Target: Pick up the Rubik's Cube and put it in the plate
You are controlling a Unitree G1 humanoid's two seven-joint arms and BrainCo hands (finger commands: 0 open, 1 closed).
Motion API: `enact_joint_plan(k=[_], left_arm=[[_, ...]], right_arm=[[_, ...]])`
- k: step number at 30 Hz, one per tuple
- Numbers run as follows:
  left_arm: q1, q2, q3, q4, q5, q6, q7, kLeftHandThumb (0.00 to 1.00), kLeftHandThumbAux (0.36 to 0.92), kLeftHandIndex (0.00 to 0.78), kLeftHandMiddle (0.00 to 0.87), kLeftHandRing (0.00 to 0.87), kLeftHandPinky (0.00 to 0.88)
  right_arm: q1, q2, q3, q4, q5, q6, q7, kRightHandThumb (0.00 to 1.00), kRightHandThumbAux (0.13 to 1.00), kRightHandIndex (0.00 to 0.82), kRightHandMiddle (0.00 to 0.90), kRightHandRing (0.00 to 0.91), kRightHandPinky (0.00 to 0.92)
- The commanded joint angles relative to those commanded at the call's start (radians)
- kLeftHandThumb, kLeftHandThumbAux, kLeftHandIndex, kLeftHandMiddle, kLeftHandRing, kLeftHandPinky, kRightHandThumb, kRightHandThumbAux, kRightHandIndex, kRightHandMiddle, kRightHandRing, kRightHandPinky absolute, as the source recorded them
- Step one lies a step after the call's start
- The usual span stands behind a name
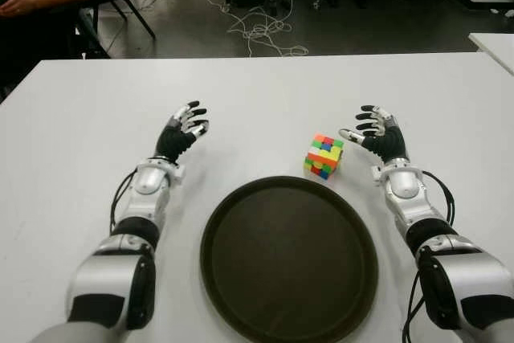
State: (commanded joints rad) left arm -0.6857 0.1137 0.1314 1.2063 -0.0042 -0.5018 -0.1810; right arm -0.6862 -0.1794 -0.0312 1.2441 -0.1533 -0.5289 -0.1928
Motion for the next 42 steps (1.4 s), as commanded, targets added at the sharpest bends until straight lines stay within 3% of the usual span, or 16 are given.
enact_joint_plan(k=[6, 10, 14, 25, 33, 42], left_arm=[[0.005, 0.001, -0.001, 0.0, 0.001, -0.002, 0.001, 0.198, 0.69, 0.123, 0.193, 0.214, 0.231], [0.004, 0.0, -0.002, 0.002, 0.003, -0.001, 0.002, 0.196, 0.701, 0.124, 0.191, 0.213, 0.243], [0.004, 0.0, -0.004, 0.003, 0.004, 0.0, 0.002, 0.204, 0.708, 0.125, 0.191, 0.215, 0.249], [0.002, 0.0, -0.002, 0.003, 0.001, 0.006, -0.006, 0.216, 0.71, 0.129, 0.197, 0.222, 0.246], [0.0, 0.002, 0.001, 0.005, 0.0, 0.012, -0.006, 0.227, 0.714, 0.129, 0.194, 0.218, 0.239], [-0.002, 0.004, 0.003, 0.004, -0.001, 0.019, -0.004, 0.242, 0.719, 0.128, 0.197, 0.22, 0.25]], right_arm=[[0.003, -0.003, 0.003, -0.002, -0.004, -0.008, -0.009, 0.066, 0.778, 0.261, 0.329, 0.338, 0.325], [-0.003, -0.007, 0.005, -0.014, -0.008, -0.014, -0.025, 0.037, 0.781, 0.251, 0.322, 0.322, 0.251], [-0.008, -0.012, 0.011, -0.026, -0.017, -0.022, -0.047, 0.019, 0.777, 0.246, 0.321, 0.32, 0.233], [-0.012, -0.038, 0.065, -0.073, -0.112, -0.058, -0.188, 0.06, 0.8, 0.246, 0.315, 0.324, 0.301], [-0.027, -0.05, 0.093, -0.096, -0.147, -0.05, -0.201, 0.072, 0.829, 0.258, 0.313, 0.313, 0.283], [-0.04, -0.062, 0.114, -0.112, -0.166, -0.057, -0.183, 0.015, 0.811, 0.235, 0.287, 0.284, 0.25]])
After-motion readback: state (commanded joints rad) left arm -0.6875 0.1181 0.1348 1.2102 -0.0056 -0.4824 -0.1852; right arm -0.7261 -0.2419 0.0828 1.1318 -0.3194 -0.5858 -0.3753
